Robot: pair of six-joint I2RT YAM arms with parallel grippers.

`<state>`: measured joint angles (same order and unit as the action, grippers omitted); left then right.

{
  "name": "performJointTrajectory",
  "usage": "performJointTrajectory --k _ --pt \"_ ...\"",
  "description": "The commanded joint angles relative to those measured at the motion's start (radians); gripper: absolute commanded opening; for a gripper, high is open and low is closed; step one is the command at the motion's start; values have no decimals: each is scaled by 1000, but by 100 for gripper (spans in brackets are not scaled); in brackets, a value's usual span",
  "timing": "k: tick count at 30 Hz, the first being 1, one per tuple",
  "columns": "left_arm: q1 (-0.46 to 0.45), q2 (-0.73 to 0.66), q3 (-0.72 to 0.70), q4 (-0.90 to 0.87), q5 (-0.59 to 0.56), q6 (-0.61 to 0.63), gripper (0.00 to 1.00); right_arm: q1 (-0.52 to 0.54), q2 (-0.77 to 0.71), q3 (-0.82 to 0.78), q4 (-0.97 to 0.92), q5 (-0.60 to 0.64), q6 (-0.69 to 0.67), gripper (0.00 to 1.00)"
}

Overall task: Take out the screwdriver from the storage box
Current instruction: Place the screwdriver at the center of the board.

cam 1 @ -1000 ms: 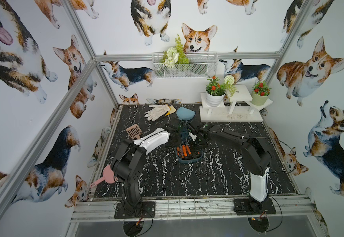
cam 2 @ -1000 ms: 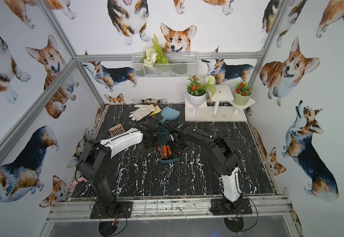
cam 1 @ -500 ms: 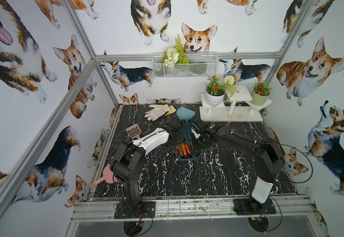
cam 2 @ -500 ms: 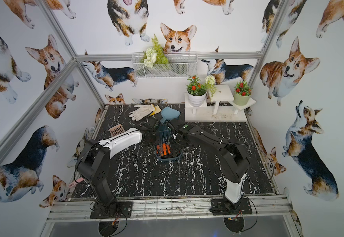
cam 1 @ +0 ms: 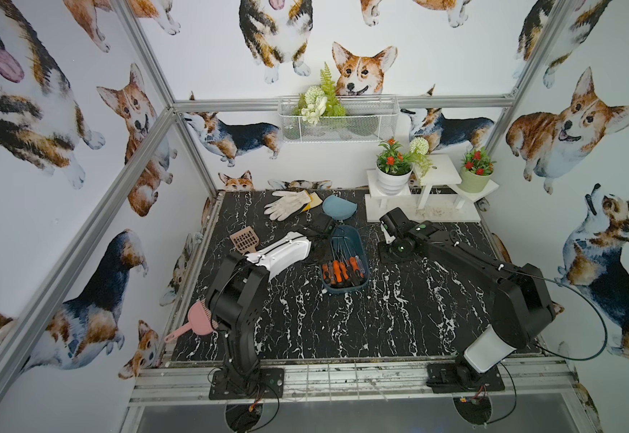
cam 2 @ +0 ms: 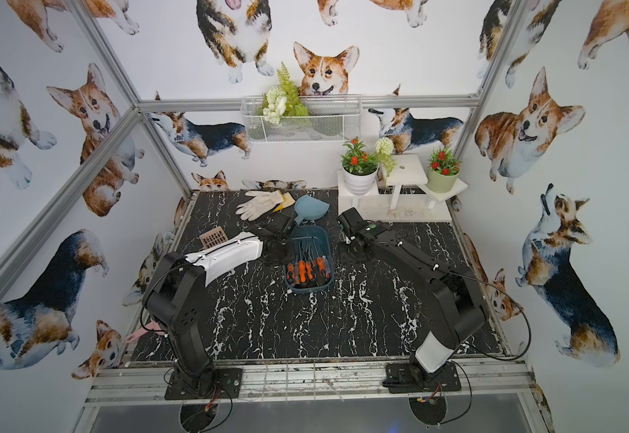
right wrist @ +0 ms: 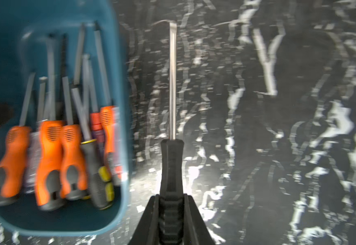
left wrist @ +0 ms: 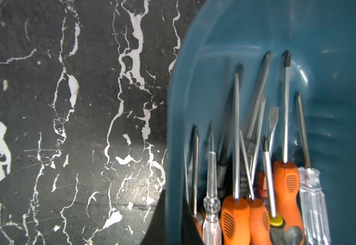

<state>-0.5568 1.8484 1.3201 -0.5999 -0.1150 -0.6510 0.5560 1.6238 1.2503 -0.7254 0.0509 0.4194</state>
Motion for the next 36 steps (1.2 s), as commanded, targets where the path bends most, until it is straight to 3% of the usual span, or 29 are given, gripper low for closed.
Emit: performJointTrajectory --k 1,8,29,31,32,36 --pt "-1 1 11 38 12 5 0 -57 -3 -33 -8 16 -33 0" --pt "-2 8 15 29 21 10 0 -154 28 -101 13 -7 -67 0" --pt "-1 6 10 19 2 14 0 -159 211 -58 -38 4 -128 1" --pt "-1 6 10 20 4 14 0 -159 214 -55 -41 1 -125 8" --pt "0 5 11 22 6 15 0 -160 216 -52 -43 -2 -125 17" --pt "-1 8 10 22 11 14 0 -159 213 -49 -46 -10 -120 30"
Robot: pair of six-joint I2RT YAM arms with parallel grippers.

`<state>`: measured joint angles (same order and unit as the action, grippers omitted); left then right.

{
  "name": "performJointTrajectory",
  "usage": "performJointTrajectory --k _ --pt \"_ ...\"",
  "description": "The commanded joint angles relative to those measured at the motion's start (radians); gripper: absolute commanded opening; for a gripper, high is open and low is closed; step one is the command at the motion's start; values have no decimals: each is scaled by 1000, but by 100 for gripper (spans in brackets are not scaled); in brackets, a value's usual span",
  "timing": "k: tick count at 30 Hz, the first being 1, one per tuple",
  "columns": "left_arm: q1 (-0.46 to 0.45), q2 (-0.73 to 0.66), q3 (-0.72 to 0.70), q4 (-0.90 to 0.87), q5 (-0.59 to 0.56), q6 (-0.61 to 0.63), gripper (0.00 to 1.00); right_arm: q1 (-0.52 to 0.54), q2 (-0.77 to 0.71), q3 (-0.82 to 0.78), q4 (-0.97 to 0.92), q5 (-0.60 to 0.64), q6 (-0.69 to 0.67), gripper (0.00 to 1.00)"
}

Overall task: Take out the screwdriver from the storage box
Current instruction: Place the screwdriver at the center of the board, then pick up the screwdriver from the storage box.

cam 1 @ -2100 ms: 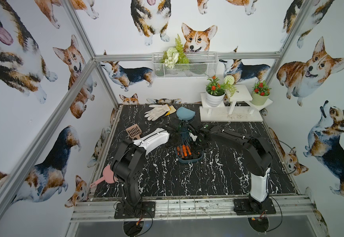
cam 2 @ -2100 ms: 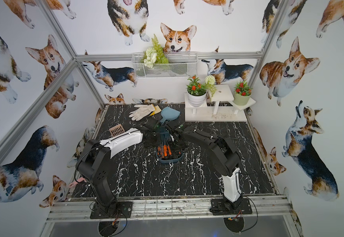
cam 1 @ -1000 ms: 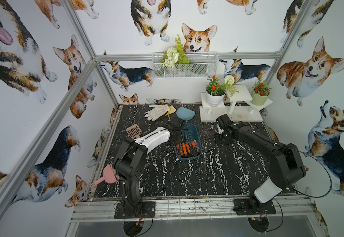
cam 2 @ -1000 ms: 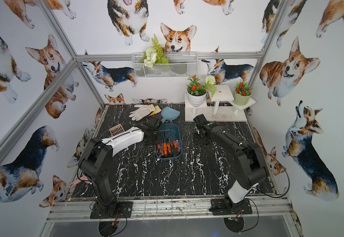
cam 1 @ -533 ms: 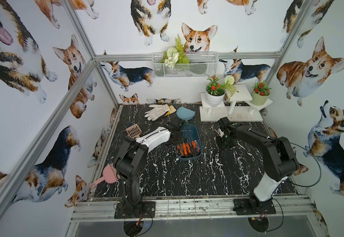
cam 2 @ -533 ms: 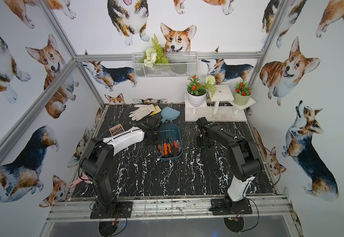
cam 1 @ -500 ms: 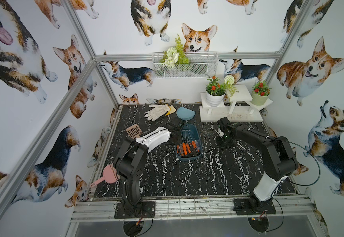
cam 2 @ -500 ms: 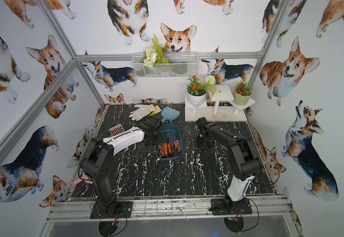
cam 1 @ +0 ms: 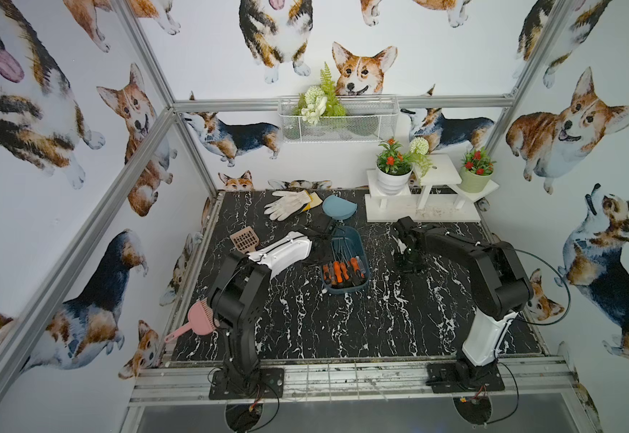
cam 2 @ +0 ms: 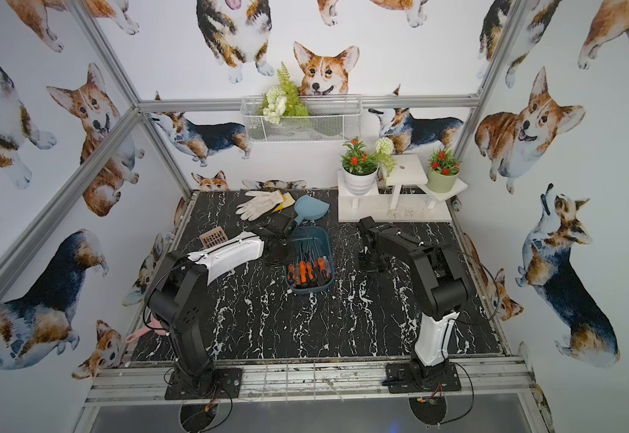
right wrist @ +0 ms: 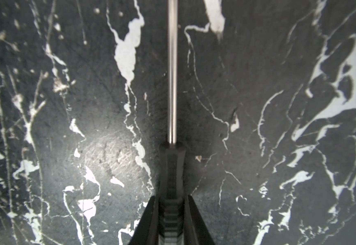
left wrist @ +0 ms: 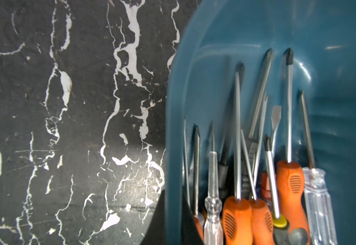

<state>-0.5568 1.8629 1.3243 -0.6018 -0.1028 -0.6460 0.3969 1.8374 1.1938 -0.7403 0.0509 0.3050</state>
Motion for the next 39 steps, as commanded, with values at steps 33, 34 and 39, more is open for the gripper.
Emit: performJointTrajectory --k 33,34,39 --pt "12 43 0 24 47 -12 7 275 -123 247 -11 -315 38 69" --pt "12 45 0 23 50 -11 8 284 -104 258 -20 -319 34 69" --pt "12 45 0 23 66 -6 14 347 -9 307 -58 -286 15 70"
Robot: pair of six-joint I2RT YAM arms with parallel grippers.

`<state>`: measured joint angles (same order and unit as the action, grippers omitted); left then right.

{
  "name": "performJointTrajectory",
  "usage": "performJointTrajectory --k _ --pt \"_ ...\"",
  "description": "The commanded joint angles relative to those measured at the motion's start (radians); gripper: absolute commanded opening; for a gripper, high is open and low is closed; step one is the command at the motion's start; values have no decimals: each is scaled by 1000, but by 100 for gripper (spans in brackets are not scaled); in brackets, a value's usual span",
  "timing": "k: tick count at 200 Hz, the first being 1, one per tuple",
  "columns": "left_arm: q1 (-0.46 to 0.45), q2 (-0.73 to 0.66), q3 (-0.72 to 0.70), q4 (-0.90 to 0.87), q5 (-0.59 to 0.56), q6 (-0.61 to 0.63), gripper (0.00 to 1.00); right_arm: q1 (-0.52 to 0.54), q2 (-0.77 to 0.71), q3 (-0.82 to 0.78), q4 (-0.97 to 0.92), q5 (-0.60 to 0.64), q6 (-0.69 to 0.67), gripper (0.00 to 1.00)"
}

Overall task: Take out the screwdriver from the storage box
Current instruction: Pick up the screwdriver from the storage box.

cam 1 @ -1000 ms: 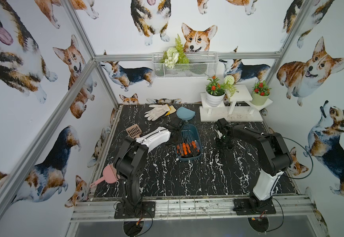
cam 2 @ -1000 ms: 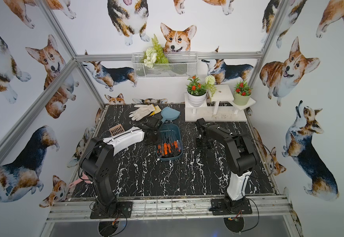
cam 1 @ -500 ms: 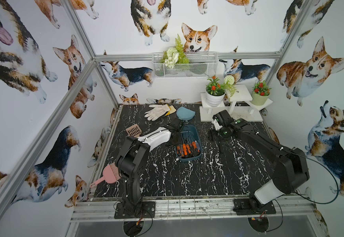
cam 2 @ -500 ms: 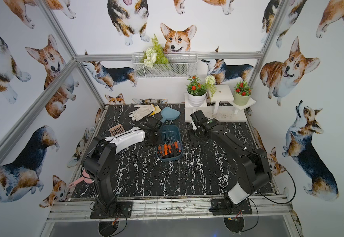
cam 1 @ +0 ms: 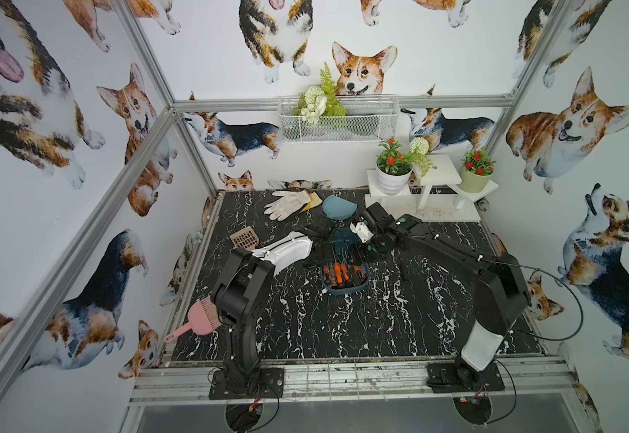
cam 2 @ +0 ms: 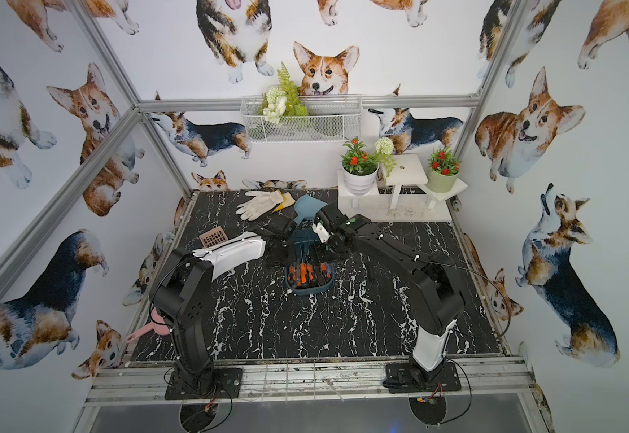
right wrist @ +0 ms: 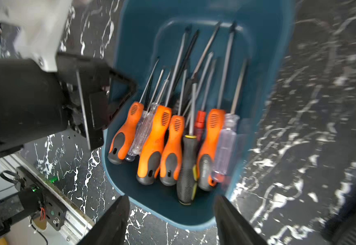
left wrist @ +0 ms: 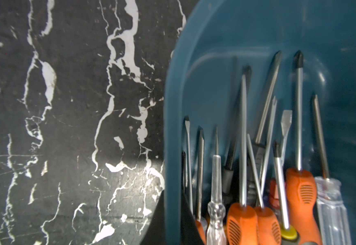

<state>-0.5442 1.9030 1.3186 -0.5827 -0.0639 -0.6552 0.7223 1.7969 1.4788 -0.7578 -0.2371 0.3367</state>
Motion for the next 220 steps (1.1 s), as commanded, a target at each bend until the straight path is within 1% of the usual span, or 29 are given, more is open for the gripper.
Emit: performJointTrajectory --k 1,21,51,54,57,63,94,115,162,193,201,220 --pt "-1 4 7 4 27 3 16 29 47 29 -47 9 -15 70" --pt "-1 1 5 3 23 2 19 44 91 52 -66 27 -7 69" --pt "0 -1 5 1 21 -1 22 52 131 61 -78 42 4 64" --pt "0 -1 5 0 21 -1 22 53 133 61 -78 42 4 64" --pt "0 -1 5 1 21 -1 21 55 136 61 -79 42 4 60" --pt "0 -1 4 1 19 -1 21 56 142 61 -81 42 6 59" --pt "0 -9 -1 7 17 1 22 65 169 54 -85 42 12 56" --pt "0 -9 1 3 16 1 22 71 192 58 -92 62 16 56" --pt "1 -13 0 -2 10 4 21 80 247 89 -163 194 30 53" --pt "1 -15 4 -9 9 12 21 86 264 87 -164 209 30 55" --pt "1 -14 7 -13 9 14 21 87 264 87 -162 216 33 53" --pt "2 -14 9 -14 8 14 21 88 254 83 -142 217 43 42"
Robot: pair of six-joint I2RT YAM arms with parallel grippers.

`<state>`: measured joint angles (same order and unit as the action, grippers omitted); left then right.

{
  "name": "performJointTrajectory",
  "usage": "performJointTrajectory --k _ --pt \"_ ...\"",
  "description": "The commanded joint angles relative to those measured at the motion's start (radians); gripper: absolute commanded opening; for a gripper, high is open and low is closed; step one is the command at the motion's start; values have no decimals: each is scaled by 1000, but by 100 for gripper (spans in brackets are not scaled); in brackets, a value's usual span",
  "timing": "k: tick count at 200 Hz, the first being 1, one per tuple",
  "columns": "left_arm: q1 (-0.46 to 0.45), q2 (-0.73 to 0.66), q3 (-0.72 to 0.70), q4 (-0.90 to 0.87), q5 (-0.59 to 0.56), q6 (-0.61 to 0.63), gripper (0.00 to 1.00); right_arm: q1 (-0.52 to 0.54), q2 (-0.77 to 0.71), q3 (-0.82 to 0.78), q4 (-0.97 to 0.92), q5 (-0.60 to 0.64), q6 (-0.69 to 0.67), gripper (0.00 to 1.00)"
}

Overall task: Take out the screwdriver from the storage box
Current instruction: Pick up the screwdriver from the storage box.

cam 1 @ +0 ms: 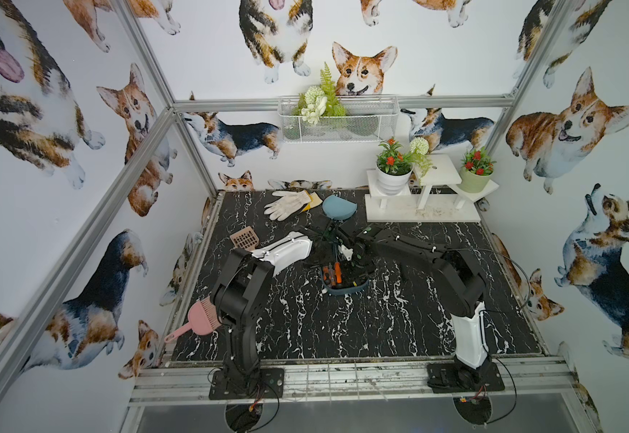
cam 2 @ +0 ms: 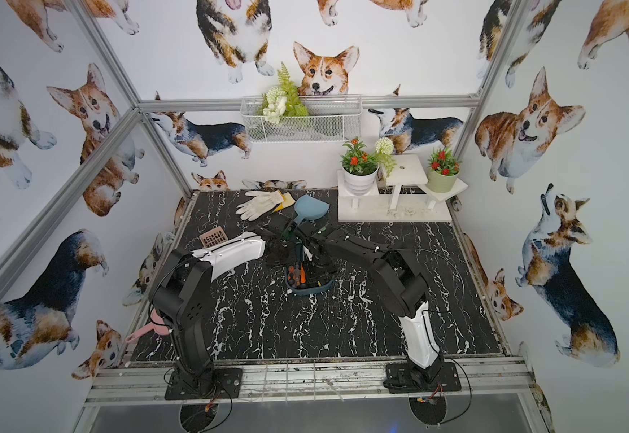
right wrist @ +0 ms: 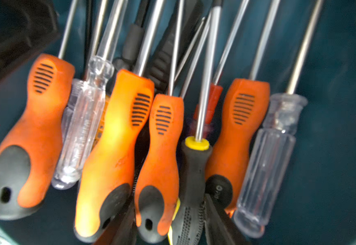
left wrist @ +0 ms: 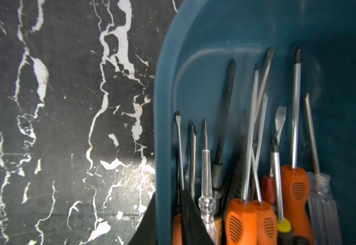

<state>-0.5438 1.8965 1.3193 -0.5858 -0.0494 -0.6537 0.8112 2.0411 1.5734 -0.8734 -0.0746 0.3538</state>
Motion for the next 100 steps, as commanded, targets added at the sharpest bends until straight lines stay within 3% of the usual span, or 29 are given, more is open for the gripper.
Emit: performJointTrajectory --k 1,45,70,88,100 --pt "1 -7 10 -12 -6 13 21 -1 10 -12 -26 54 25 42" --pt "2 -31 16 -7 -10 6 15 -3 -35 -12 16 48 39 24" --pt "2 -46 33 -14 -13 8 13 -3 -43 -7 22 45 40 19" --pt "3 -44 50 -24 -16 14 12 -3 -41 -7 28 42 40 21" --pt "2 -40 54 -26 -17 15 12 -3 -31 -3 25 30 37 30"
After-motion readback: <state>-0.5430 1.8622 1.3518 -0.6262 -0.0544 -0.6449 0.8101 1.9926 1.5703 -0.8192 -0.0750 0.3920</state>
